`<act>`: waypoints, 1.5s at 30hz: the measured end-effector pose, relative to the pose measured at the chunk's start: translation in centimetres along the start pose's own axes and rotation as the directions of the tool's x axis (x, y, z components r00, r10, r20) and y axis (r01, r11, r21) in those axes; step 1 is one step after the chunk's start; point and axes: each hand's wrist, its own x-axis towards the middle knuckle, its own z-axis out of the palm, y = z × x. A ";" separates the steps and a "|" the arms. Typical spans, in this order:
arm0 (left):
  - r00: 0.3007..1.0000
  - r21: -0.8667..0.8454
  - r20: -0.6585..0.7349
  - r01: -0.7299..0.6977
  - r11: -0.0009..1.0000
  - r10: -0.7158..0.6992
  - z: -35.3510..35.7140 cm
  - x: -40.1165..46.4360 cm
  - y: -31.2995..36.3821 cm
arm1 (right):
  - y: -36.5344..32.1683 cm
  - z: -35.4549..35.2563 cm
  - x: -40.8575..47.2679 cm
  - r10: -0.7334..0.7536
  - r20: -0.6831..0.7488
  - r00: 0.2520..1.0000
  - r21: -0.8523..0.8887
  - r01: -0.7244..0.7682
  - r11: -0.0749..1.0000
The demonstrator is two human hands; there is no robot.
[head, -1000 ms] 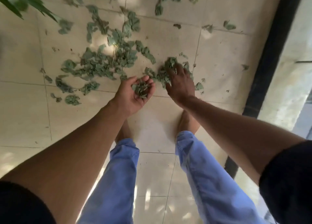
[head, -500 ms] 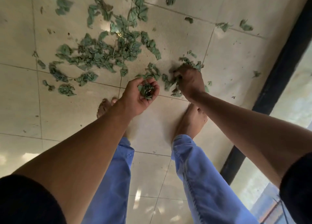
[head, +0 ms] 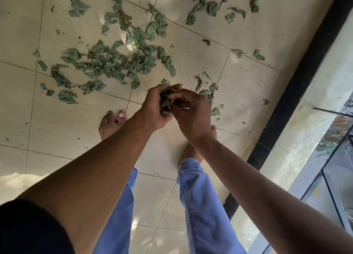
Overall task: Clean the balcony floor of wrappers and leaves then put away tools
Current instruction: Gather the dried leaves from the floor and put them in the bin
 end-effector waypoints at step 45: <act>0.997 -0.285 -0.017 -0.080 0.955 0.079 0.1 3.4 -1.6 | 15.2 -4.4 8.3 0.137 0.072 0.988 -0.548 -0.075 0.833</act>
